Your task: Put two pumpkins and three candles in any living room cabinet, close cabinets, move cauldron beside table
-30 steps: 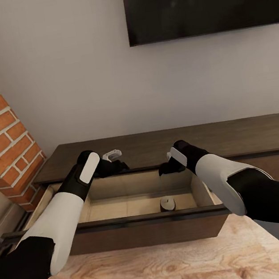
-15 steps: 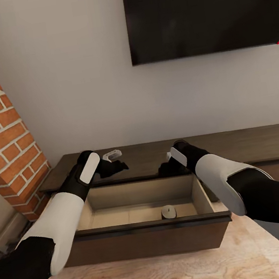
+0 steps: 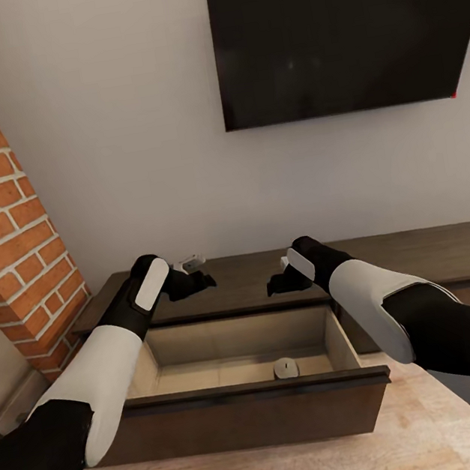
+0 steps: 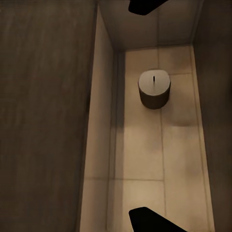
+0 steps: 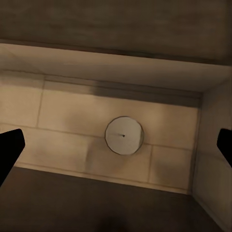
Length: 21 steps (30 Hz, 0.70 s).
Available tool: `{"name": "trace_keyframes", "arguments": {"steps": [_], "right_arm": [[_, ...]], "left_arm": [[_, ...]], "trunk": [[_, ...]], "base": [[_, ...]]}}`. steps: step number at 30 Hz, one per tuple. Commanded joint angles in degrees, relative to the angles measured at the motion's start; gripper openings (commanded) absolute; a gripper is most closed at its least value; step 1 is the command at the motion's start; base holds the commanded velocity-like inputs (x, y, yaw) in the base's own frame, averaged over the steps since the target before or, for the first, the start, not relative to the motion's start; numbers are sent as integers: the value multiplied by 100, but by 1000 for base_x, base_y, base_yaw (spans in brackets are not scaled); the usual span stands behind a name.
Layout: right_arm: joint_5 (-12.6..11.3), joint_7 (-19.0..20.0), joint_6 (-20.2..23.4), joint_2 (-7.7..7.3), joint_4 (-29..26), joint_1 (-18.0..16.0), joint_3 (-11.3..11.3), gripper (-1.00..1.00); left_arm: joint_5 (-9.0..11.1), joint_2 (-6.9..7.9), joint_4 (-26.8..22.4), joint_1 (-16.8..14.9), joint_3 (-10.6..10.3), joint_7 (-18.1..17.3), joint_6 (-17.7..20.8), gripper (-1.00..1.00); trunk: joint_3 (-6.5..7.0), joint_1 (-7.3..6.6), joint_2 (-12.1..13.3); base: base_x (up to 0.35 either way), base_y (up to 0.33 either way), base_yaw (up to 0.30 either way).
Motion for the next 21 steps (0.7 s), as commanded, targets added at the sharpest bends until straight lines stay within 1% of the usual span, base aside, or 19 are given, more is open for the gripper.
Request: {"name": "trace_keyframes", "arguments": {"steps": [1,12,15,19,21], "right_arm": [[-61,-44,22,0,-8,-2,28,100],[-61,-41,22,0,0,-2,28,100],[-61,-41,22,0,0,0,28,100],[-61,-41,22,8,0,-2,28,100],[-61,-44,22,58,5,-1,28,100]], "left_arm": [[58,2,-7,1,-11,58,10,100],[56,18,-2,19,-5,79,-7,100],[56,19,-1,20,-10,83,-13,100],[49,19,-1,25,-10,89,-16,100],[49,19,-1,26,-12,91,-16,100]], "trunk": [[3,-1,-2],[30,-1,-2],[31,-1,-2],[31,-1,-2],[31,-1,-2]], "base": [[0,0,0],[-1,-3,0],[-52,-149,0],[-123,-242,0],[-162,-258,-28]]}}
